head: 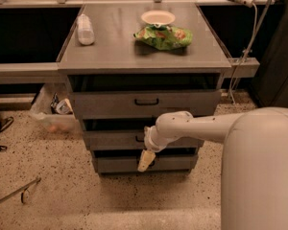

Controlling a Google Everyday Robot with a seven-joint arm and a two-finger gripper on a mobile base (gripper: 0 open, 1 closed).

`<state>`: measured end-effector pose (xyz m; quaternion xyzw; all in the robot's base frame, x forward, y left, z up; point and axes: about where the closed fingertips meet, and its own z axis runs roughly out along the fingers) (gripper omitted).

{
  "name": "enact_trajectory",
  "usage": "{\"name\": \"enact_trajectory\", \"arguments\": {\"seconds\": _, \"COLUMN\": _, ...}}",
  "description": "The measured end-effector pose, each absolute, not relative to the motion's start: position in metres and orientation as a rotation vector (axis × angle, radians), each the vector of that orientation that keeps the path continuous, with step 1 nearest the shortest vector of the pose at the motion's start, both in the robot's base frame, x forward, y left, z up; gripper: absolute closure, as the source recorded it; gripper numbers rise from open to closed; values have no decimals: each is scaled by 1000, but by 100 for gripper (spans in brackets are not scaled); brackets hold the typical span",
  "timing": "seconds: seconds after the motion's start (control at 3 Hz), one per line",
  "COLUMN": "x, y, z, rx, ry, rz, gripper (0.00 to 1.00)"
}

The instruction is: Open middle drawer

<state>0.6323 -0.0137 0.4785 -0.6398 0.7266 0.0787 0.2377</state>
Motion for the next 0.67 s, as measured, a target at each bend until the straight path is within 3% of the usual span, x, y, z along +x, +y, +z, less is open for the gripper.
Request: {"name": "enact_trajectory", "arguments": {"seconds": 0.67, "x": 633, "y": -25, "z": 459, "rx": -1710, "ry": 2049, "rz": 250, "gripper": 0}}
